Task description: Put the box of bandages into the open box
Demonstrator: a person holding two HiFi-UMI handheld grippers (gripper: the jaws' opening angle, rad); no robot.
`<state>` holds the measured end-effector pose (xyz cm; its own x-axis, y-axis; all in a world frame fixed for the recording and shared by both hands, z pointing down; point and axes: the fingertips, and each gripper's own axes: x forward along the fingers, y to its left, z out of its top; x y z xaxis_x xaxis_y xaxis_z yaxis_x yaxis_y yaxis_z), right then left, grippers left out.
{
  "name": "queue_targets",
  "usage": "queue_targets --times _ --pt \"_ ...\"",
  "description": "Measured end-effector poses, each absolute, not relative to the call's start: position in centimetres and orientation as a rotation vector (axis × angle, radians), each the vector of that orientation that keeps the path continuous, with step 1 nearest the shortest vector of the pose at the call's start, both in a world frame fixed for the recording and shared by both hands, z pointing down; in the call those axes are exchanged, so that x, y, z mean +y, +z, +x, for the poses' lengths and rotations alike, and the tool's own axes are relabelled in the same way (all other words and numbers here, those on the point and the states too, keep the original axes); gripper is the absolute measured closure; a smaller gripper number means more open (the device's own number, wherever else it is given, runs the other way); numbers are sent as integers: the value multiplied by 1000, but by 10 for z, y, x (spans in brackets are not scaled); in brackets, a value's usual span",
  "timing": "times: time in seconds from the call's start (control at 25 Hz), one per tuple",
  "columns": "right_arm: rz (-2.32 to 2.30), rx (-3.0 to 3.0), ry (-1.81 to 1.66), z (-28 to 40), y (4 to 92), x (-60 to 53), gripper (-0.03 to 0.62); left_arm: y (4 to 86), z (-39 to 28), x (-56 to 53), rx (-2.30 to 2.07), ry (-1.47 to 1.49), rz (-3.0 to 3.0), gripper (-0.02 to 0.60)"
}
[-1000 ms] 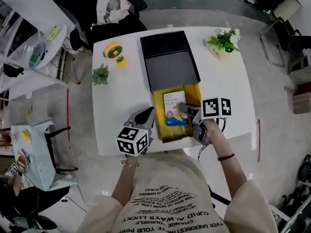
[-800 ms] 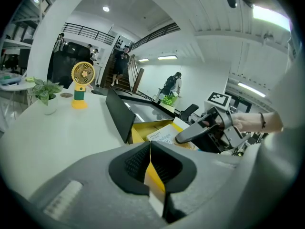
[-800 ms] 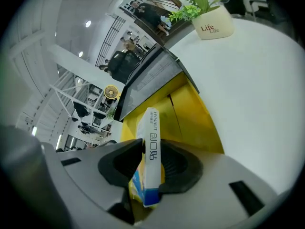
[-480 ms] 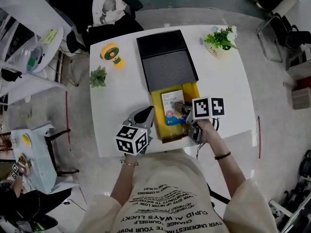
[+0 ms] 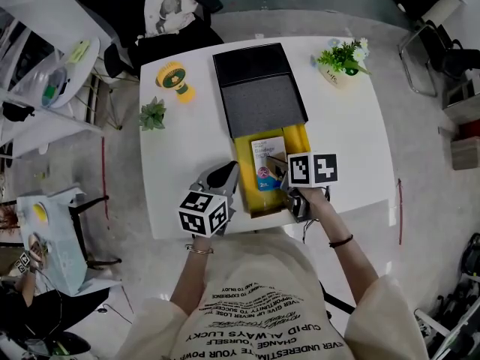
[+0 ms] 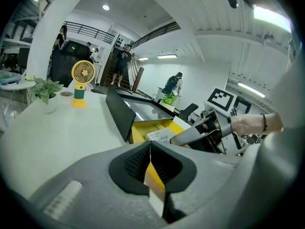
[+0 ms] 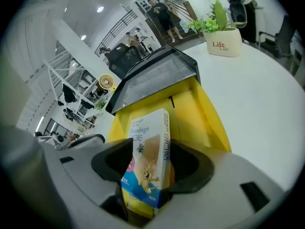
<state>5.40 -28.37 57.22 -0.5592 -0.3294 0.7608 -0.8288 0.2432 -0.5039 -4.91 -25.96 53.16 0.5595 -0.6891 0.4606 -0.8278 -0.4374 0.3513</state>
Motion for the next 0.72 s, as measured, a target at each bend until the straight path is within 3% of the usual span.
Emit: queue_targets --times 0.72 --pt "1188 -2044 1004 69 558 -287 352 515 -50 -256 -1221 301 2310 558"
